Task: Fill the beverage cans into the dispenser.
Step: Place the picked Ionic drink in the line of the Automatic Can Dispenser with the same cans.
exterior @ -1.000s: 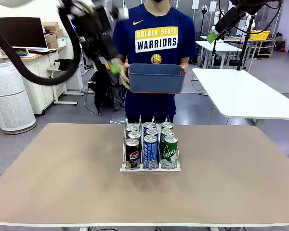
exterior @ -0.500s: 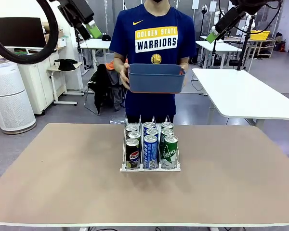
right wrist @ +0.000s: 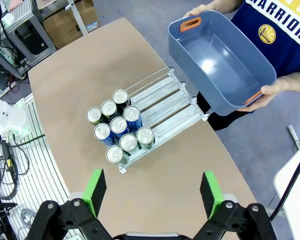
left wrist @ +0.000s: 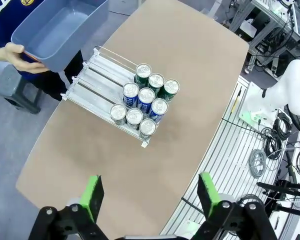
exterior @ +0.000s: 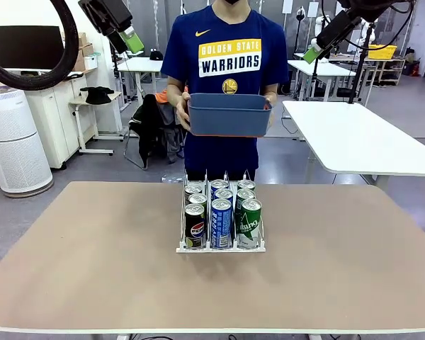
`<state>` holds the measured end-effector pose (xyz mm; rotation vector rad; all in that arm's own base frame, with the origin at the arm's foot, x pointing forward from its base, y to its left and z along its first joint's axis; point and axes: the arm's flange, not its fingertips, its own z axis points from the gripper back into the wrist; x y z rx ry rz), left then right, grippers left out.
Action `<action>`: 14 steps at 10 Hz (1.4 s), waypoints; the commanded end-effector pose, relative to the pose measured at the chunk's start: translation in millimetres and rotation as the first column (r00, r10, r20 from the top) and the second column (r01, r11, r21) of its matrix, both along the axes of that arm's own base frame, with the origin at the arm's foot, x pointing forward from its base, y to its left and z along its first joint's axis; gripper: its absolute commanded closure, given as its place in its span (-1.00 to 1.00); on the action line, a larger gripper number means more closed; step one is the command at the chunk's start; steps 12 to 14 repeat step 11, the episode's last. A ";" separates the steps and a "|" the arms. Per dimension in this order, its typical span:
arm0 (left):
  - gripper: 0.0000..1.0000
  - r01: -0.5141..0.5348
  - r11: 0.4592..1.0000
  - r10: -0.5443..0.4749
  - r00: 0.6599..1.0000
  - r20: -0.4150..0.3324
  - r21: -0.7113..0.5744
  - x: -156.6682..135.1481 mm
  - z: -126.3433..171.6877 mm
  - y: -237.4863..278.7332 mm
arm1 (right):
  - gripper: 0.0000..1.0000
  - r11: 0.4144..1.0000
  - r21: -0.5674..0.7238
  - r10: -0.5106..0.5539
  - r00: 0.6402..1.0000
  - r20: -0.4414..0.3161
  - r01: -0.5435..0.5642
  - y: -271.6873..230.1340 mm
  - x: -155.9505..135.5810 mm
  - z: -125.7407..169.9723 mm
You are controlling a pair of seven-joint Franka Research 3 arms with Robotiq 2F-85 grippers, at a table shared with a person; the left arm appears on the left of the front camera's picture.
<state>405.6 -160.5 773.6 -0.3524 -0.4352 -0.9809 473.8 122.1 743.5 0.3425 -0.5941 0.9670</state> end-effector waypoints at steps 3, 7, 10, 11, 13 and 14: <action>-1.00 -0.004 1.000 0.004 1.000 -0.015 -0.018 0.3 0.5 2.3 | -1.00 1.000 0.010 0.011 1.000 0.007 -0.011 -1.1 -0.7 -1.2; -1.00 -0.004 1.000 0.004 1.000 -0.015 -0.018 0.3 0.5 2.3 | -1.00 1.000 0.010 0.011 1.000 0.007 -0.011 -1.1 -0.7 -1.2; -1.00 -0.004 1.000 0.004 1.000 -0.015 -0.018 0.3 0.5 2.3 | -1.00 1.000 0.010 0.011 1.000 0.007 -0.011 -1.1 -0.7 -1.2; -1.00 -0.004 1.000 0.004 1.000 -0.015 -0.018 0.3 0.5 2.3 | -1.00 1.000 0.010 0.011 1.000 0.007 -0.011 -1.1 -0.7 -1.2; -1.00 -0.004 1.000 0.004 1.000 -0.015 -0.018 0.3 0.5 2.3 | -1.00 1.000 0.010 0.011 1.000 0.007 -0.011 -1.1 -0.7 -1.2; -1.00 -0.004 1.000 0.004 1.000 -0.015 -0.018 0.3 0.5 2.3 | -1.00 1.000 0.010 0.011 1.000 0.007 -0.011 -1.1 -0.7 -1.2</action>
